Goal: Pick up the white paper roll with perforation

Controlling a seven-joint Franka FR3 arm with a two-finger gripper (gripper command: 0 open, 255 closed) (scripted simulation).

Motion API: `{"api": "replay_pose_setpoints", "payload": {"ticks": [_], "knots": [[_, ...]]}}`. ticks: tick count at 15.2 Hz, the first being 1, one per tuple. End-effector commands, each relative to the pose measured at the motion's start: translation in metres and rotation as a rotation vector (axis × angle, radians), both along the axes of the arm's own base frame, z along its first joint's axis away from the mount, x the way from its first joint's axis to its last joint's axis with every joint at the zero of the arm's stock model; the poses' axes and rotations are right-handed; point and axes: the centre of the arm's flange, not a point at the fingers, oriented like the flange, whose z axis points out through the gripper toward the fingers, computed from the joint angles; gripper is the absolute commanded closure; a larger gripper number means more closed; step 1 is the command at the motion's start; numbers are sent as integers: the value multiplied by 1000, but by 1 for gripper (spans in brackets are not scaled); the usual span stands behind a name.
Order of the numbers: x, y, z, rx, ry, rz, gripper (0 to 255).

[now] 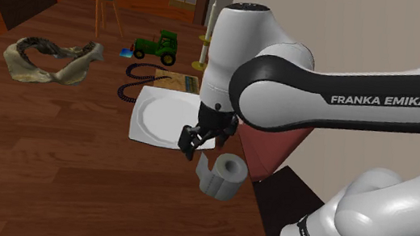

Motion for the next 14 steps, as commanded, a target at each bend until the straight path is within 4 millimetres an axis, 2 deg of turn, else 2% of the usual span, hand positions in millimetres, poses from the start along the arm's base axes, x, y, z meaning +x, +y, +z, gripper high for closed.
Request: {"api": "replay_pose_setpoints", "payload": {"ticks": [1,4,6,7,14], "knots": [[0,1,-10,1,-1,-1,0],[0,1,-29,1,-1,-1,0],[0,1,-29,1,-1,-1,0],[0,1,-29,1,-1,-1,255],[0,1,-30,1,-1,-1,255]]}}
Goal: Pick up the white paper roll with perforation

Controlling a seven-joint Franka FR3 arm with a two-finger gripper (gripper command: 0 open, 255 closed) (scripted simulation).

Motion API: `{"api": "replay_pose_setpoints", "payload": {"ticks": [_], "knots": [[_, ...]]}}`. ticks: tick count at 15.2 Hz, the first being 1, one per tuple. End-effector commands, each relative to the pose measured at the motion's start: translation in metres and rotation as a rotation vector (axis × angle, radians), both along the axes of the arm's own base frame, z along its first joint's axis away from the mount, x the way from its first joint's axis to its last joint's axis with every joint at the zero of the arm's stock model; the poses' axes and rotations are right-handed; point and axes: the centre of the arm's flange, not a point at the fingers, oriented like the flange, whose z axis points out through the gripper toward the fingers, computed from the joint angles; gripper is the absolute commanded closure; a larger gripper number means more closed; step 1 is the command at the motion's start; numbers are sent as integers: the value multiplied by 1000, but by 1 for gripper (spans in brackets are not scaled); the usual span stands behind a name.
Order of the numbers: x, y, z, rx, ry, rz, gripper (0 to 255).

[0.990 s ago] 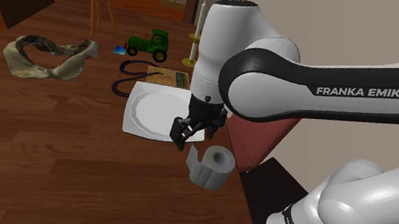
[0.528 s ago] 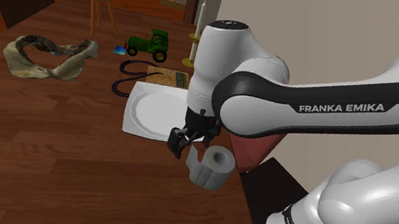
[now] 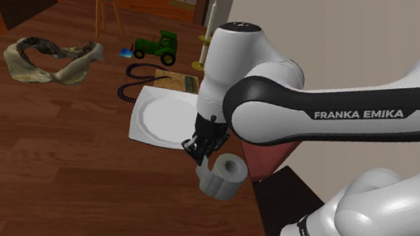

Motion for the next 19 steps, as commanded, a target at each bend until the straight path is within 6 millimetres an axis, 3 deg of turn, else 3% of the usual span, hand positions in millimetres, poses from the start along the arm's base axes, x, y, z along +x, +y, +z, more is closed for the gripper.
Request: {"api": "replay_pose_setpoints", "payload": {"ticks": [1,17,19], "knots": [[0,0,0,0,0,0,255],[0,0,79,0,1,0,255],[0,0,80,0,1,0,255]]}}
